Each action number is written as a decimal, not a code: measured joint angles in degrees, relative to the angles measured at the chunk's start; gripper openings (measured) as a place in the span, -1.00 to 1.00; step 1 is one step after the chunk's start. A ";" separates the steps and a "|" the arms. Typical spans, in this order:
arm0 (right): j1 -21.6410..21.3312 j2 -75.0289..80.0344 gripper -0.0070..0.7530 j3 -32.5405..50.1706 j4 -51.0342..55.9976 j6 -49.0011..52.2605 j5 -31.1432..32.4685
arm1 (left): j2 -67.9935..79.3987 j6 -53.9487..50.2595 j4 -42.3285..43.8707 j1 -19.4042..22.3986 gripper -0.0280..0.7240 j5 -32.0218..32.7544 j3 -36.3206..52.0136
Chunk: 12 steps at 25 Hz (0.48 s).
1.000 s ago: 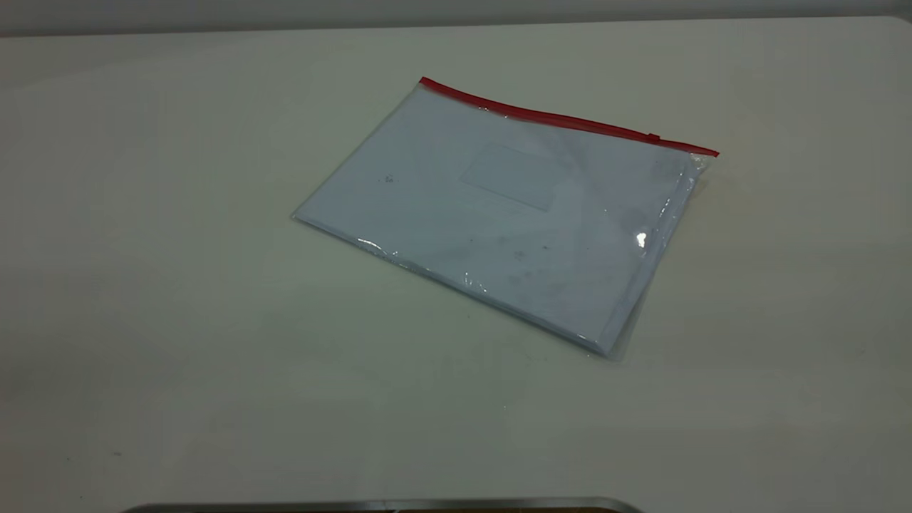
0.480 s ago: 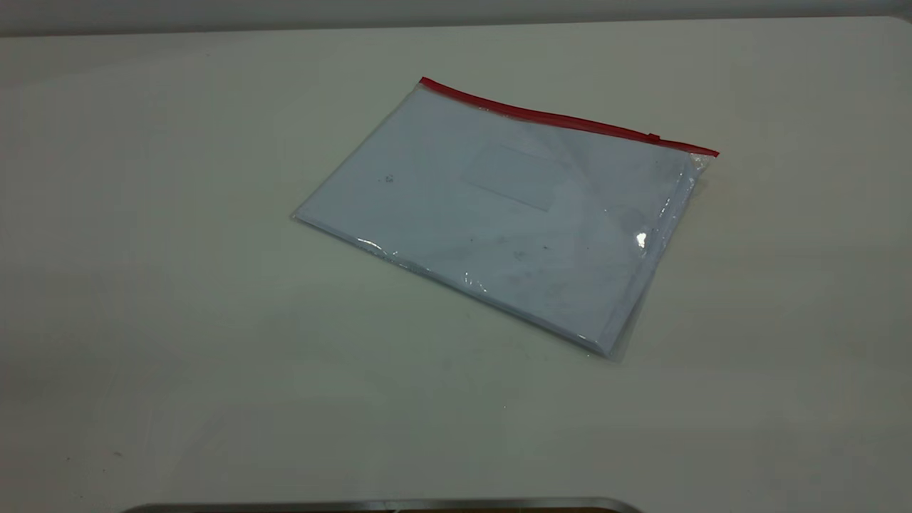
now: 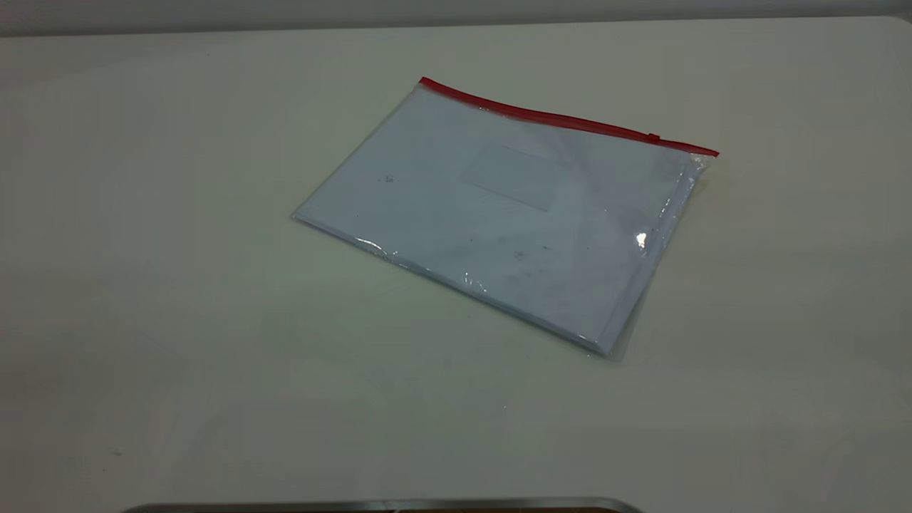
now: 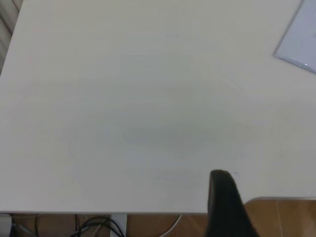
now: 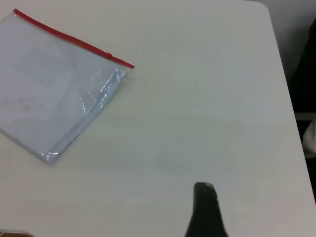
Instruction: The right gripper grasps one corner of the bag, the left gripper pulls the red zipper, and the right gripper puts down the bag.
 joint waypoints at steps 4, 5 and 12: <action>0.00 0.00 0.57 0.00 0.81 0.35 0.00 | 0.00 0.00 0.00 0.00 0.40 0.00 0.00; 0.00 0.00 0.57 0.00 1.51 0.62 -0.12 | 0.00 -0.05 0.00 0.00 0.40 0.00 0.00; 0.00 1.17 0.57 -4.26 3.30 1.06 -2.57 | 14.06 -1.51 3.39 0.00 0.40 -0.44 -9.65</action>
